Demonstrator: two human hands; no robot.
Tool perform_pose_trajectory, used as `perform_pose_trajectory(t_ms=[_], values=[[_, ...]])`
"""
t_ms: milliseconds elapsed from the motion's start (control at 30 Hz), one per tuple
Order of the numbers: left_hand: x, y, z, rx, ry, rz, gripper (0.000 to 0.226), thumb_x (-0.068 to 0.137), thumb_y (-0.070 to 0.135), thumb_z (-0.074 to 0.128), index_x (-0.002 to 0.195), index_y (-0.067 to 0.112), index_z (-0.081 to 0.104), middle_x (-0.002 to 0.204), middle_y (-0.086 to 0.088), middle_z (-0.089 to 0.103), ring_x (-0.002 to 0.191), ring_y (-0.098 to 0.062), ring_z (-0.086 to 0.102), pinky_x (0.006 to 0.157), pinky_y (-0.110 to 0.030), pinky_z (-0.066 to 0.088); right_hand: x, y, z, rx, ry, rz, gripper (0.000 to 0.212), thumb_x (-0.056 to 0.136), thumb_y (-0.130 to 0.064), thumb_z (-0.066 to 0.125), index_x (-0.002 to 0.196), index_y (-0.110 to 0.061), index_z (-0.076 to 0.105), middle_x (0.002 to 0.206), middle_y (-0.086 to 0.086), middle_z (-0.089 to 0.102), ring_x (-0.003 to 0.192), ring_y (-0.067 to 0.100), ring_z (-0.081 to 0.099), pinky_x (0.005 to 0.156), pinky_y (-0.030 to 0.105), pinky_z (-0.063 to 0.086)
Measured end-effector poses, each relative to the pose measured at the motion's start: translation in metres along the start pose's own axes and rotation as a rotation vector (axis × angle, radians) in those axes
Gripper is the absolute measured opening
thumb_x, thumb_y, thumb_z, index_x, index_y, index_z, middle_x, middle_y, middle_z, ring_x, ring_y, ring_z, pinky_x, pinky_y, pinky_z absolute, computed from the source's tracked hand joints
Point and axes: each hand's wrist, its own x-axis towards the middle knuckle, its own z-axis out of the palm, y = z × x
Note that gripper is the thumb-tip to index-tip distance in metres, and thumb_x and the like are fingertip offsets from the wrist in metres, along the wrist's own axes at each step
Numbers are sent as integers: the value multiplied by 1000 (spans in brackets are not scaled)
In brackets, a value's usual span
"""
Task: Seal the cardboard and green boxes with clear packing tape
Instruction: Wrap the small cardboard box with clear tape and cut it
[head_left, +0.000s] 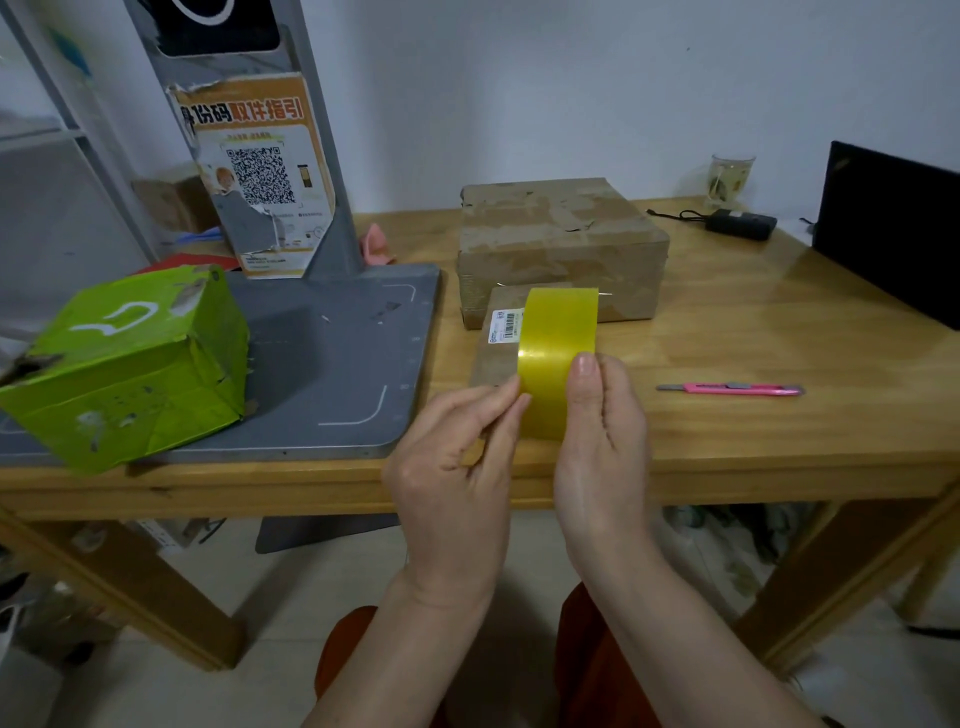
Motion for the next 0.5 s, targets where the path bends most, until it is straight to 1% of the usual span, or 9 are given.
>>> perform_pose_trajectory(t_ms=[133,200,233,267,300,367,400,433,500], values=[[0,1,2,-32,16,-13,12,84,10,70,95,7,75,89,-1,72,84,-4,67,74,-16,54,-2,1,0,-40,5,-17,28,101,-26,35,93,-9,55,73,-12,55,70,-1,53,63,8,40],[-1,-1,3,-36,23,-25,11,85,11,69,95,9,74,88,2,70,84,-4,66,74,-16,54,-2,3,0,-82,20,-22,27,102,-28,36,90,-14,55,76,-10,54,71,0,52,64,9,40],[-2,-2,4,-34,21,-29,10,86,11,69,95,10,74,88,3,69,84,-4,66,73,-17,54,-3,5,0,-115,28,-25,27,103,-33,37,89,-19,54,77,-10,55,73,1,52,67,12,40],[-2,-3,4,-21,15,-25,9,87,13,68,95,11,73,88,5,68,84,-3,65,73,-18,54,-3,7,0,-151,36,-24,27,102,-39,37,87,-23,53,78,-12,55,76,4,53,73,19,44],[-3,-5,5,1,7,-11,9,89,15,67,94,11,73,89,7,67,84,-3,64,73,-19,54,-3,9,0,-183,39,-22,28,100,-44,36,86,-26,52,79,-14,55,80,8,53,80,30,47],[-4,-8,6,37,-3,10,14,91,20,62,93,10,72,89,10,63,84,-4,61,72,-22,54,-5,10,0,-228,40,-40,32,96,-50,32,84,-26,50,79,-18,54,82,10,53,91,53,44],[-4,-9,7,48,-9,9,16,92,22,60,92,10,71,89,10,62,83,-5,60,71,-22,53,-5,10,1,-242,41,-50,32,95,-51,31,83,-27,48,78,-19,53,81,8,52,94,59,42],[-4,-11,8,59,-17,6,17,93,23,59,91,9,70,89,10,60,82,-6,58,70,-22,51,-5,9,1,-252,38,-56,32,94,-52,30,83,-28,47,77,-21,53,80,6,51,94,63,40],[-4,-14,9,98,-42,10,18,94,22,55,91,9,66,88,10,55,79,-6,53,69,-18,46,-5,10,1,-267,27,-64,31,94,-53,30,82,-29,45,78,-23,53,79,6,51,95,65,38]])
